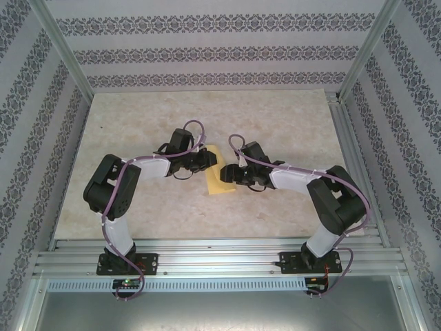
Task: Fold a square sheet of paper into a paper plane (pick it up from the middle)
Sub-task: First fold in half a square sheet of paper at the center of the table.
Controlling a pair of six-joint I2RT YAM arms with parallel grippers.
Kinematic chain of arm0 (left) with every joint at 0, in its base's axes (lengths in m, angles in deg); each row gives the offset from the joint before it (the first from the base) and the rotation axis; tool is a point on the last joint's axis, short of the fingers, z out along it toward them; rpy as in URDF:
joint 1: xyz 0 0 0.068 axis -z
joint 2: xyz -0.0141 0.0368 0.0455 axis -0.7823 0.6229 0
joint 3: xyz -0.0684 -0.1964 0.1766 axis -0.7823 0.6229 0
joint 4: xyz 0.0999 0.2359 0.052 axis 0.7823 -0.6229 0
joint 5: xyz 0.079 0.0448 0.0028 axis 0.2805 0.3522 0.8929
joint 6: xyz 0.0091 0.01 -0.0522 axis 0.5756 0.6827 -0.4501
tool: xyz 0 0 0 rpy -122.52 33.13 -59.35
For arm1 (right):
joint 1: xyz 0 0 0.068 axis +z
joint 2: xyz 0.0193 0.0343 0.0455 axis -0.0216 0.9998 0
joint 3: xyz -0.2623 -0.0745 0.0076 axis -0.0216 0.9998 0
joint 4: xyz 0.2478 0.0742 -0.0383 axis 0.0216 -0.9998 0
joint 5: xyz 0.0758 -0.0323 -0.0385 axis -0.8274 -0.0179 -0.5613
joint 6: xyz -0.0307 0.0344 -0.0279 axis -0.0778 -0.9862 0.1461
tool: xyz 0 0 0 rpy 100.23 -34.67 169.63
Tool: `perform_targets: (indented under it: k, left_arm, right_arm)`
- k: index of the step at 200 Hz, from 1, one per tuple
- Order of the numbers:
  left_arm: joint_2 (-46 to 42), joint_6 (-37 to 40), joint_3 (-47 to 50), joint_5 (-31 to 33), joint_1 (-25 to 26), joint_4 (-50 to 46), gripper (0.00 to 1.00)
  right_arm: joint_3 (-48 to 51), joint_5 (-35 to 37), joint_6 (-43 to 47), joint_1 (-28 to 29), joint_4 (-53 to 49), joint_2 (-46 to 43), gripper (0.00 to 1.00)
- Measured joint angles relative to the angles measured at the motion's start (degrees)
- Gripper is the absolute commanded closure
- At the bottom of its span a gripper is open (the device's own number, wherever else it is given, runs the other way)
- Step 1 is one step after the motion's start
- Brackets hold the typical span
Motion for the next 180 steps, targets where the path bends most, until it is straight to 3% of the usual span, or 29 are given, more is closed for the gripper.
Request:
perform_targets:
  k: [47, 90, 113, 180]
  left_arm:
    - [0.2, 2.7, -1.4, 3.6, 0.0, -2.6, 0.75]
    - [0.2, 6.2, -2.3, 7.8, 0.0, -5.6, 0.46]
    - [0.1, 7.7, -2.3, 10.8, 0.0, -8.0, 0.36]
    - [-2.2, 8.6, 3.4, 11.4, -0.1, -5.7, 0.36]
  right_arm:
    - [-3.3, 5.3, 2.0, 2.0, -5.4, 3.6, 0.42]
    - [-4.7, 7.8, 0.7, 2.5, -6.5, 4.4, 0.43]
    - [-5.4, 9.2, -1.6, 3.0, -7.1, 4.7, 0.43]
    - [-6.5, 11.1, -9.6, 3.3, -7.6, 5.4, 0.45]
